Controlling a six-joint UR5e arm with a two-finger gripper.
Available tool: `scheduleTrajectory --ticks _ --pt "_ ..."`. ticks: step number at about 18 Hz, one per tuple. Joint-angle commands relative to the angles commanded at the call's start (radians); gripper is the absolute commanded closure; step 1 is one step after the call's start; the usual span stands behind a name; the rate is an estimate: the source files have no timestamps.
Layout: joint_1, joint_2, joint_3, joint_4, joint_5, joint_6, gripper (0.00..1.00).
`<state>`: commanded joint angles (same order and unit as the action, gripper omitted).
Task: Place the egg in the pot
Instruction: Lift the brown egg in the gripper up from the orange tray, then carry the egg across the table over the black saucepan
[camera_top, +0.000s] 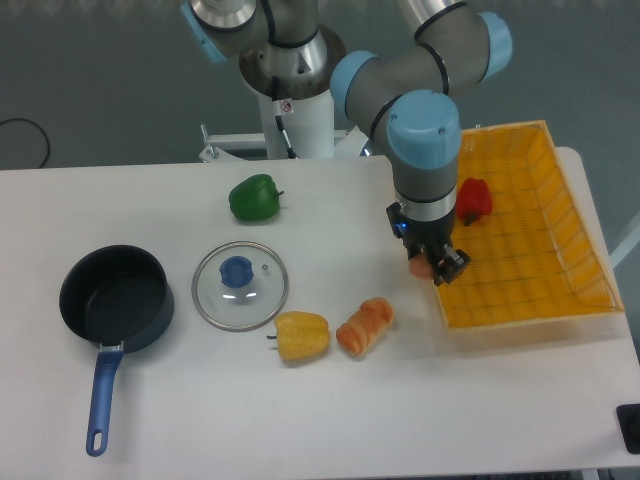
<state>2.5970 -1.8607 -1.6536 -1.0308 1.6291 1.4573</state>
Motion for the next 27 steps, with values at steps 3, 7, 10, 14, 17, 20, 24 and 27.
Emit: scheduleTrajectory --ticks 3,7,10,14,17,20,24,27 --pt "-0.002 0.000 0.002 0.002 -0.002 0.000 0.60" --pt "0.000 0.000 0.002 0.002 -0.002 0.000 0.60" --pt "-0.002 0.000 0.002 0.000 -0.002 0.000 0.60" --pt "-0.018 0.009 0.002 0.000 0.000 -0.002 0.59" --pt "-0.054 0.028 0.000 -0.002 0.000 -0.026 0.59" --pt "-0.100 0.029 0.000 0.000 0.002 -0.084 0.59" --pt "-0.184 0.029 0.021 0.000 0.014 -0.193 0.59" --pt "-0.254 0.028 0.037 0.000 0.018 -0.279 0.59"
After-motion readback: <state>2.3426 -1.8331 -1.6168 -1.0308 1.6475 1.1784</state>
